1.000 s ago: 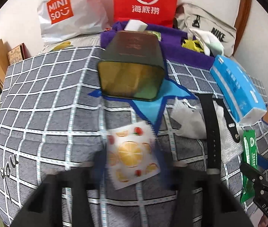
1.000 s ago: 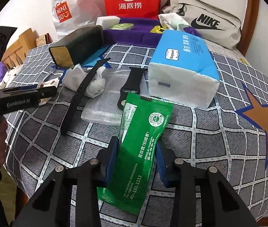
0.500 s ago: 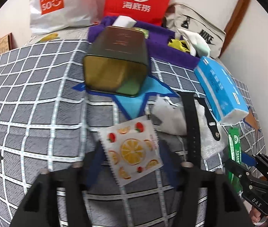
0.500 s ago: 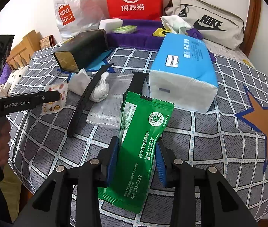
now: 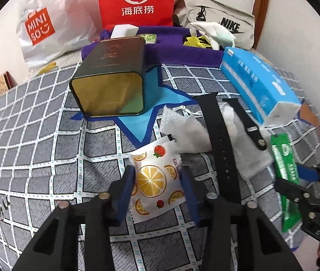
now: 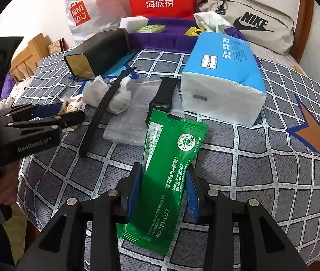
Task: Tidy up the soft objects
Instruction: 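Lift both packets and carry them up onto the purple towel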
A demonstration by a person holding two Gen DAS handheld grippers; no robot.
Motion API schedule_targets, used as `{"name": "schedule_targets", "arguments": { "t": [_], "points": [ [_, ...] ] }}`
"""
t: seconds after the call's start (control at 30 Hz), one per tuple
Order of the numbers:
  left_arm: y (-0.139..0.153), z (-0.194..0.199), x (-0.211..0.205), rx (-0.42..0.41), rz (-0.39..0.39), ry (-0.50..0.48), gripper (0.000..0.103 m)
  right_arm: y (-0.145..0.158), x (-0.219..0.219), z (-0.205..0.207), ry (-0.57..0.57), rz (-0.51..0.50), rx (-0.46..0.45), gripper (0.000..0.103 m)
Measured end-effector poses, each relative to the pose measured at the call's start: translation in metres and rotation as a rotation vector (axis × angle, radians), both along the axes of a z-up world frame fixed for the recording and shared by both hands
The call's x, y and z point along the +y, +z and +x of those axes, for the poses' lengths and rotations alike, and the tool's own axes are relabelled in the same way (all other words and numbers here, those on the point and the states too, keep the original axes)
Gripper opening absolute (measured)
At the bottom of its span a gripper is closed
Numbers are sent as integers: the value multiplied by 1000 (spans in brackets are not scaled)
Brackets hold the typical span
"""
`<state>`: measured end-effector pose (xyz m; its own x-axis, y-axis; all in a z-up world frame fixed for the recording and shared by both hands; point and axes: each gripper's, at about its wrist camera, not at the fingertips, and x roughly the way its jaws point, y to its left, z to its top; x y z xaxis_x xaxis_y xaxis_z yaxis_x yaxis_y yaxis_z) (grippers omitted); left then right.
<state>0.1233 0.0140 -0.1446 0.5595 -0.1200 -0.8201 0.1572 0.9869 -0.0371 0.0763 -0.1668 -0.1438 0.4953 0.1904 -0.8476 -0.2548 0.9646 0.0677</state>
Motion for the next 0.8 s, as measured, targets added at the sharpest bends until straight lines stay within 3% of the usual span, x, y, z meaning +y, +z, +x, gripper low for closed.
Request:
{"name": "schedule_targets", "arguments": {
  "t": [0.17,0.4,0.8],
  "points": [
    [2,-1,14,16,-83,-5,24,4,-4,-1,-1,11,-13,38],
    [16,-7,24,-14,-109,0,22,11,-10,-1,-9,29,-18,38],
    [54,6,60,-72,-123,86,22,53,-9,7,36,60,-91,38]
  ]
}}
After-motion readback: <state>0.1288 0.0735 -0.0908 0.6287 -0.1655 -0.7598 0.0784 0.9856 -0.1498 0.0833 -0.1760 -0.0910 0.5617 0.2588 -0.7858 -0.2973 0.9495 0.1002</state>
